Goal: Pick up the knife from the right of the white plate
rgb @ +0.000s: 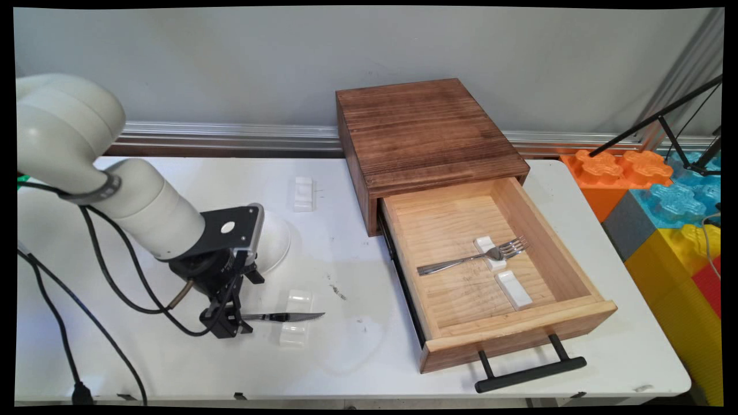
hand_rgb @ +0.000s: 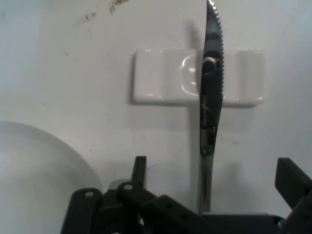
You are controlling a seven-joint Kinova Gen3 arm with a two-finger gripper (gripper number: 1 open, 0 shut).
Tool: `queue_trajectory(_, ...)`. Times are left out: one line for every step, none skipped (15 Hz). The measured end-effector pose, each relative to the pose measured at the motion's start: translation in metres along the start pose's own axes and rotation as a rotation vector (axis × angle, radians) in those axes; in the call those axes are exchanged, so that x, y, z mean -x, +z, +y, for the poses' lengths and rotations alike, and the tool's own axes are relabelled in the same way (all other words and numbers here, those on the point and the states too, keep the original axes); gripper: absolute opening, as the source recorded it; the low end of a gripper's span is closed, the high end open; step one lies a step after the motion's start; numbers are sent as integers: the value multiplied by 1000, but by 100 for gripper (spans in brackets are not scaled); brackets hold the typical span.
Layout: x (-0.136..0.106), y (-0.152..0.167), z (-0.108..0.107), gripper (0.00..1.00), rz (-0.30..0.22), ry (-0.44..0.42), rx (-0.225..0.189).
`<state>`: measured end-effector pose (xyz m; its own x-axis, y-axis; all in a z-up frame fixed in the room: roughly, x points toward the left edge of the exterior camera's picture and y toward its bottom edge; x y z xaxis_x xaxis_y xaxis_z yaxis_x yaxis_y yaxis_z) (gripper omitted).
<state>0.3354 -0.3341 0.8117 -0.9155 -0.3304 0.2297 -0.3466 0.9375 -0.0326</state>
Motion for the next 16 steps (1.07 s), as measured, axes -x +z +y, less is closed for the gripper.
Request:
queue_trajectory(2, 3, 0, 100, 0, 2, -3)
queue_trajectory(3, 6, 1, 100, 0, 3, -6)
queue_trajectory(4, 9, 1, 100, 0, 5, -9)
queue_trajectory(5, 11, 1, 100, 1, 6, -11)
queue_trajectory(7, 14, 2, 100, 2, 7, -14)
queue_trajectory(8, 17, 2, 100, 3, 8, -17)
queue_trajectory(10, 20, 2, 100, 5, 10, -20)
queue_trajectory(12, 22, 2, 100, 7, 10, -23)
queue_trajectory(13, 25, 3, 100, 8, 11, -26)
queue_trajectory(15, 27, 3, 100, 10, 11, -29)
queue_trajectory(16, 30, 3, 100, 12, 10, -31)
queue_trajectory(17, 31, 4, 100, 15, 10, -32)
queue_trajectory(17, 34, 4, 100, 18, 11, -33)
queue_trajectory(18, 35, 4, 100, 20, 12, -34)
queue_trajectory(18, 37, 4, 100, 23, 15, -36)
queue_trajectory(18, 38, 5, 0, 26, 18, -35)
